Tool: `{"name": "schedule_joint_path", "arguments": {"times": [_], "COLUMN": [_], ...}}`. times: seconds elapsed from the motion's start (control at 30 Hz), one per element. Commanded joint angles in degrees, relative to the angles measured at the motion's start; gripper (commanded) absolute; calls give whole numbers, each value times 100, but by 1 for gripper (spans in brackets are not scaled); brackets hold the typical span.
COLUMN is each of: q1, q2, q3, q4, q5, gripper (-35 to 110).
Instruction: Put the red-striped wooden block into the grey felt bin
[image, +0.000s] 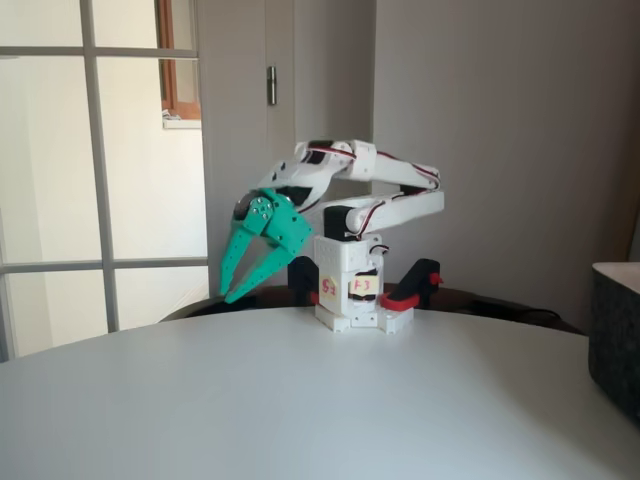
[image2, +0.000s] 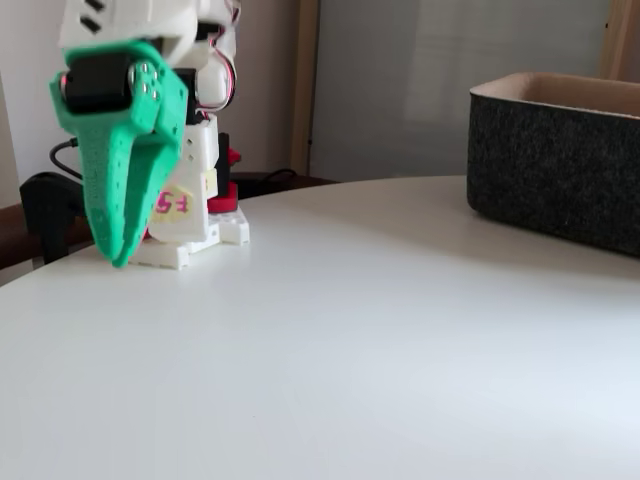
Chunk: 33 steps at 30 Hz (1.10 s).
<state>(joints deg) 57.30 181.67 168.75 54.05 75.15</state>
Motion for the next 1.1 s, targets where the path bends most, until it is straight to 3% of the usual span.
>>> {"name": "schedule_joint_path", "arguments": {"times": [0.0,0.17,0.43,1.07], "q1": [97,70,26,-501], "q2": [571,844,853,826], "q3": [475,1143,1143,1143], "q4": [-35,-571,-554,316], "q5": [44,105,396,536], "gripper": [0,0,0,0]}}
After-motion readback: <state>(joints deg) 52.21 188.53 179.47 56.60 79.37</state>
